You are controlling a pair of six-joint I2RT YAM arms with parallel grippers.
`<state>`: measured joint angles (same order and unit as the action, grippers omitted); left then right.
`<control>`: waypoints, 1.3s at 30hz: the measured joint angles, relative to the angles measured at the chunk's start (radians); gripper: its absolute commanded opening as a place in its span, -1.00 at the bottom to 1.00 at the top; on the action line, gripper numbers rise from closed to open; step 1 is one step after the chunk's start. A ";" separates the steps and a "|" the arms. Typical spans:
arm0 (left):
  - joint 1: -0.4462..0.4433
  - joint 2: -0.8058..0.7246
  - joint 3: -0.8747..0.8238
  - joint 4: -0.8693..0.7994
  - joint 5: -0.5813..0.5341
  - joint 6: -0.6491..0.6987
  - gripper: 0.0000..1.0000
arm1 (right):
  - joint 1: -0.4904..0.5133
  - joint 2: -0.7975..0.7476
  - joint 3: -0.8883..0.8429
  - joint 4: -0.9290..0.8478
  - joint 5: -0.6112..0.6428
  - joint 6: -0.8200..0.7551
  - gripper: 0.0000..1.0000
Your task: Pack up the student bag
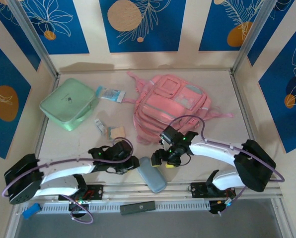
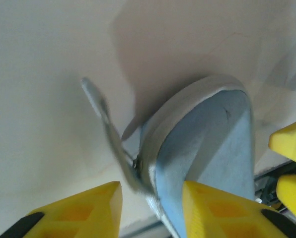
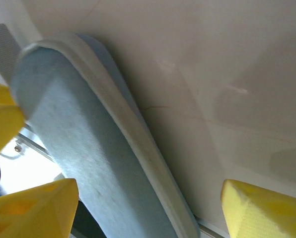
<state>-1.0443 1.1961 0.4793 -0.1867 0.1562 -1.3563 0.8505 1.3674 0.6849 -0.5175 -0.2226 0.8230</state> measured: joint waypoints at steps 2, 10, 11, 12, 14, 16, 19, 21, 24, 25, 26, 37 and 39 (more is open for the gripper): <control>-0.002 0.045 0.002 0.069 0.007 -0.016 -0.39 | 0.000 0.034 -0.002 0.037 -0.025 0.009 0.55; -0.005 0.168 0.027 0.246 0.008 -0.053 -0.60 | -0.015 0.096 -0.027 0.116 -0.101 0.024 0.31; -0.005 0.179 0.032 0.255 0.007 -0.053 -0.60 | -0.017 0.096 -0.029 0.121 -0.107 0.026 0.26; -0.005 0.185 0.034 0.259 0.003 -0.053 -0.61 | -0.017 0.095 -0.032 0.134 -0.118 0.026 0.16; -0.005 0.185 0.034 0.258 -0.008 -0.053 -0.62 | -0.025 0.081 -0.046 0.145 -0.137 0.023 -0.14; -0.005 0.180 0.035 0.254 -0.020 -0.049 -0.63 | -0.046 0.041 -0.069 0.158 -0.156 0.024 -0.39; -0.002 0.180 0.048 0.245 -0.041 -0.036 -0.61 | -0.093 -0.045 -0.087 0.174 -0.180 0.023 -0.65; 0.006 0.178 0.067 0.227 -0.056 -0.009 -0.55 | -0.123 -0.100 -0.091 0.171 -0.181 0.019 -0.85; 0.031 0.144 0.104 0.176 -0.066 0.058 -0.36 | -0.197 -0.180 -0.095 0.150 -0.188 0.016 -0.97; 0.045 0.123 0.121 0.147 -0.069 0.093 -0.25 | -0.230 -0.207 -0.094 0.143 -0.196 0.011 -1.00; 0.068 0.099 0.143 0.110 -0.073 0.140 -0.12 | -0.279 -0.245 -0.093 0.126 -0.201 0.005 -1.00; 0.447 0.464 0.658 -0.027 -0.035 0.580 0.18 | -0.949 -0.473 -0.070 -0.146 -0.243 -0.102 -1.00; 0.475 0.597 0.733 -0.015 -0.013 0.612 0.04 | -1.028 -0.441 -0.063 -0.154 -0.245 -0.117 -1.00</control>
<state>-0.5690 1.7935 1.2125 -0.2020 0.1429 -0.7441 -0.1772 0.9268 0.6216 -0.6716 -0.4671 0.7055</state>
